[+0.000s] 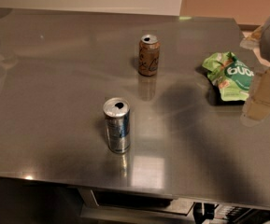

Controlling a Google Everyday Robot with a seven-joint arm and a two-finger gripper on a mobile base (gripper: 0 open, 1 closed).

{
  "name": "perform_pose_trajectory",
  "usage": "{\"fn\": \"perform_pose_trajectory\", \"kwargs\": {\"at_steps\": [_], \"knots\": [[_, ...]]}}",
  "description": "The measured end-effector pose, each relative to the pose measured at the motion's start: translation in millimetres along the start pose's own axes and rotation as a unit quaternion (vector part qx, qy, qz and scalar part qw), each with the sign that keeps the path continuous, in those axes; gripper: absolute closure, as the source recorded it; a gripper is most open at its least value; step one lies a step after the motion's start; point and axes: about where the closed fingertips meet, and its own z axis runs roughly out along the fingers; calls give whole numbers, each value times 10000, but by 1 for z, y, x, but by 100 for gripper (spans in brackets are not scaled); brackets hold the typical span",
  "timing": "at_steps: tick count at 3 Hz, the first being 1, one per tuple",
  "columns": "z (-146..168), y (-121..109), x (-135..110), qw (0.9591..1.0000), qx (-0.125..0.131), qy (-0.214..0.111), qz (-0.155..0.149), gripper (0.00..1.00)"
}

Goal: Pick orange can

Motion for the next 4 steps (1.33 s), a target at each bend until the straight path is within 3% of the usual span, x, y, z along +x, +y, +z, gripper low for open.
{"fn": "perform_pose_trajectory", "kwargs": {"at_steps": [1, 2, 4], "knots": [[0, 0, 0, 10000, 2, -3, 0, 0], [6, -15, -12, 9998, 62, -169, 15, 0], [39, -71, -66, 9962, 101, -826, 269, 0]]}}
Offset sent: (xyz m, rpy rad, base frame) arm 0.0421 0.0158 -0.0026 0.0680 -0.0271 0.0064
